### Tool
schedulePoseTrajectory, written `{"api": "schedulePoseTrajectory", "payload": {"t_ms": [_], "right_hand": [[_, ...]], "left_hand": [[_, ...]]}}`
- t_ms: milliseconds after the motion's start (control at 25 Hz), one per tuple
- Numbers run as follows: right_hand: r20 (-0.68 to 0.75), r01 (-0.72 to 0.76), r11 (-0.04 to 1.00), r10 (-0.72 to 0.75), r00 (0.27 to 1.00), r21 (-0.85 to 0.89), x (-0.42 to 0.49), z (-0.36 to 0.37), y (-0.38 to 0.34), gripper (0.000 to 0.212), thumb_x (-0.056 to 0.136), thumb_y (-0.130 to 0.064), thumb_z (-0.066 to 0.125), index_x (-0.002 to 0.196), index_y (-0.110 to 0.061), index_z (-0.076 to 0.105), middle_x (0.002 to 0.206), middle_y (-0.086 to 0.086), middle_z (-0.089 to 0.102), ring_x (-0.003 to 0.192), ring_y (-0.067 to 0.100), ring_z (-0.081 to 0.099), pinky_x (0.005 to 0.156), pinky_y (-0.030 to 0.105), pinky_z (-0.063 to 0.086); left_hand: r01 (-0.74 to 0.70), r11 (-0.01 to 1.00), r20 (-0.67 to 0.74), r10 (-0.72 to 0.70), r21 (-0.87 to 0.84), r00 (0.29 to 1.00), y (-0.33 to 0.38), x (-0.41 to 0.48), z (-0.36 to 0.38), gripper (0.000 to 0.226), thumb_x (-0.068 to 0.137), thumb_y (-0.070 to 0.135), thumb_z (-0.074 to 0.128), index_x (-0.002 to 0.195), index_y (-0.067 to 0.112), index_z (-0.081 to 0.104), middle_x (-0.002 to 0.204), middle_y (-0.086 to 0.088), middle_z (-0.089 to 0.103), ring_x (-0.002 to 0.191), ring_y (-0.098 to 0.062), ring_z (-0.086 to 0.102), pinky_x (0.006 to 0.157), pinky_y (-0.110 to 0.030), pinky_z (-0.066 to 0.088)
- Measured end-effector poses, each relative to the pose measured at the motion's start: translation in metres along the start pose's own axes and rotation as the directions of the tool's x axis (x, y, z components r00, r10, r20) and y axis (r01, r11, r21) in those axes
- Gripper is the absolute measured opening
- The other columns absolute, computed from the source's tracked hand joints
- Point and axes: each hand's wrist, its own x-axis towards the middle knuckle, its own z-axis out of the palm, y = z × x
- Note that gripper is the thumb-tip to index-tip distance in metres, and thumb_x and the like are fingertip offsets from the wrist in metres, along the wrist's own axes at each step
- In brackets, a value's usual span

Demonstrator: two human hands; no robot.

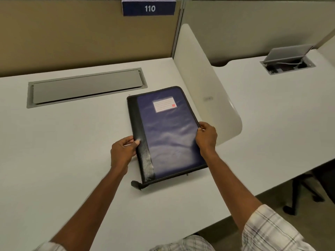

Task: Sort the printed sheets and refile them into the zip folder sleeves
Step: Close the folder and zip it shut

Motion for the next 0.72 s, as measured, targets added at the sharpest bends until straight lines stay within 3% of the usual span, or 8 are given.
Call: {"api": "schedulePoseTrajectory", "payload": {"t_ms": [160, 280, 400, 520, 640, 720], "right_hand": [[-0.055, 0.157, 0.976, -0.167, 0.984, -0.150, 0.025, 0.010, 0.006, 0.032, 0.096, 0.003, 0.042, 0.112, -0.003, 0.070, 0.104, 0.014, 0.069, 0.090, 0.026, 0.064, 0.078, 0.026, 0.050], [-0.041, 0.202, 0.953, -0.217, 0.975, -0.226, 0.029, 0.023, 0.013, 0.037, 0.100, -0.004, 0.049, 0.136, -0.004, 0.059, 0.126, 0.018, 0.060, 0.113, 0.029, 0.059, 0.096, 0.034, 0.051], [0.017, 0.238, 0.919, -0.245, 0.969, -0.314, 0.026, 0.032, 0.023, 0.042, 0.101, -0.011, 0.051, 0.143, -0.006, 0.052, 0.139, 0.017, 0.054, 0.125, 0.032, 0.055, 0.106, 0.040, 0.049], [0.036, 0.262, 0.865, -0.273, 0.961, -0.428, 0.021, 0.046, 0.037, 0.048, 0.104, -0.016, 0.047, 0.151, -0.006, 0.043, 0.157, 0.019, 0.040, 0.143, 0.036, 0.041, 0.119, 0.048, 0.035], [0.100, 0.351, 0.769, -0.355, 0.930, -0.535, 0.006, 0.063, 0.048, 0.053, 0.108, -0.027, 0.037, 0.157, -0.007, 0.032, 0.167, 0.017, 0.021, 0.156, 0.033, 0.019, 0.126, 0.051, 0.017], [0.117, 0.372, 0.754, -0.371, 0.921, -0.541, 0.000, 0.069, 0.053, 0.058, 0.110, -0.036, 0.031, 0.160, -0.006, 0.026, 0.168, 0.016, 0.018, 0.157, 0.032, 0.014, 0.127, 0.052, 0.013]], "left_hand": [[-0.013, 1.000, -0.047, 0.013, -0.004, 0.999, 0.003, 0.013, 0.021, 0.034, 0.090, 0.012, 0.079, 0.123, 0.009, 0.072, 0.104, -0.007, 0.074, 0.094, -0.020, 0.071, 0.074, -0.025, 0.059], [-0.015, 1.000, -0.075, 0.015, 0.004, 0.997, 0.000, 0.019, 0.032, 0.037, 0.090, 0.012, 0.079, 0.126, 0.009, 0.071, 0.107, -0.006, 0.073, 0.093, -0.017, 0.071, 0.070, -0.022, 0.059], [-0.033, 0.999, -0.100, 0.033, 0.002, 0.994, -0.001, 0.021, 0.041, 0.038, 0.091, 0.009, 0.077, 0.128, 0.008, 0.070, 0.105, -0.004, 0.073, 0.089, -0.013, 0.070, 0.069, -0.018, 0.060], [-0.064, 0.998, -0.087, 0.064, 0.008, 0.994, 0.000, 0.024, 0.047, 0.037, 0.090, 0.007, 0.078, 0.126, 0.007, 0.071, 0.101, -0.001, 0.075, 0.091, -0.016, 0.073, 0.075, -0.023, 0.063], [-0.121, 0.982, -0.062, 0.131, 0.145, 0.989, -0.003, 0.022, 0.059, 0.038, 0.088, 0.013, 0.082, 0.125, 0.011, 0.073, 0.106, -0.002, 0.077, 0.094, -0.017, 0.075, 0.086, -0.034, 0.063], [-0.222, 0.911, -0.088, 0.268, 0.348, 0.959, -0.006, 0.020, 0.064, 0.045, 0.088, 0.021, 0.082, 0.131, 0.014, 0.069, 0.113, 0.000, 0.073, 0.090, -0.008, 0.071, 0.090, -0.023, 0.057]]}}
